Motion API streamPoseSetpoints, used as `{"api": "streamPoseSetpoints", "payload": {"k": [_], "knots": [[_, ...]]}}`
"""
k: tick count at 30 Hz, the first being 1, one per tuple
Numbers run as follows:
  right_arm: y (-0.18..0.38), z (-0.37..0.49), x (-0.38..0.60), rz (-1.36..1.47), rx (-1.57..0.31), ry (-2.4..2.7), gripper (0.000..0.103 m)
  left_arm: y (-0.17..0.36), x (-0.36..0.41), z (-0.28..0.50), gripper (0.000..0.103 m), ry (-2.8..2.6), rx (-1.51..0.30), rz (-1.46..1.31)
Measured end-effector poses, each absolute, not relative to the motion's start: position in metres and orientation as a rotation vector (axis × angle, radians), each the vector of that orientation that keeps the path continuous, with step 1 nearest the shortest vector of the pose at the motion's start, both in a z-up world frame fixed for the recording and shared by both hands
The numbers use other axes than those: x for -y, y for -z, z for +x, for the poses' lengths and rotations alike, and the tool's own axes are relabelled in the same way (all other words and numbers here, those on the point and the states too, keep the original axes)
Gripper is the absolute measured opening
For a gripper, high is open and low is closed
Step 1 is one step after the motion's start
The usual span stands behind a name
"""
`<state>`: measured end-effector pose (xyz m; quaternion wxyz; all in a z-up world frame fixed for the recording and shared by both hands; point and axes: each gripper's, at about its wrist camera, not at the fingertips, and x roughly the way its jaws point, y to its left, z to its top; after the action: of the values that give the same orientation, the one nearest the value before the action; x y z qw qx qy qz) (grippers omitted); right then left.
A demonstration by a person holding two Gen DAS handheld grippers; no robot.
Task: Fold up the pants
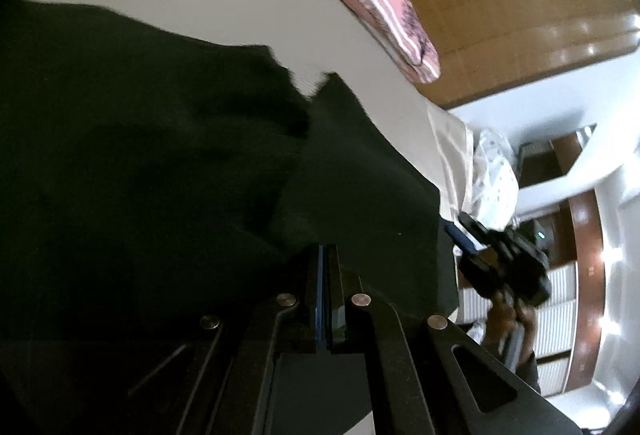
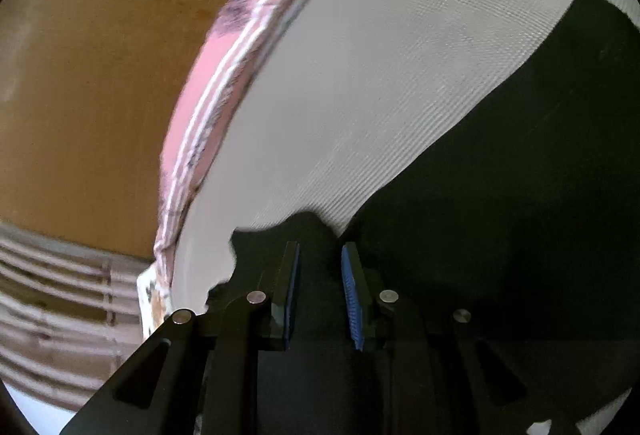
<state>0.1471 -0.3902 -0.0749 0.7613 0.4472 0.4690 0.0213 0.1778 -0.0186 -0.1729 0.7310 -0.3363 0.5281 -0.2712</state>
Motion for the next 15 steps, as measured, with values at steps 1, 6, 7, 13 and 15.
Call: {"api": "streamPoseSetpoints", "payload": {"k": [1, 6, 7, 13, 15], "knots": [[0.070, 0.146, 0.383, 0.946, -1.025, -0.059, 0.021, 0.173, 0.014, 0.176, 0.001, 0.589, -1.159, -0.744], [0.050, 0.147, 0.319, 0.759, -1.087, -0.158, 0.021, 0.176, -0.005, 0.167, 0.002, 0.545, -1.164, -0.722], [0.049, 0.149, 0.301, 0.718, -1.102, -0.187, 0.021, 0.177, -0.008, 0.165, 0.002, 0.544, -1.164, -0.722], [0.055, 0.150, 0.202, 0.405, -1.179, -0.269, 0.021, 0.176, -0.035, 0.149, 0.002, 0.503, -1.158, -0.711], [0.057, 0.147, 0.176, 0.312, -1.174, -0.291, 0.022, 0.176, -0.046, 0.143, 0.003, 0.495, -1.152, -0.708]]}}
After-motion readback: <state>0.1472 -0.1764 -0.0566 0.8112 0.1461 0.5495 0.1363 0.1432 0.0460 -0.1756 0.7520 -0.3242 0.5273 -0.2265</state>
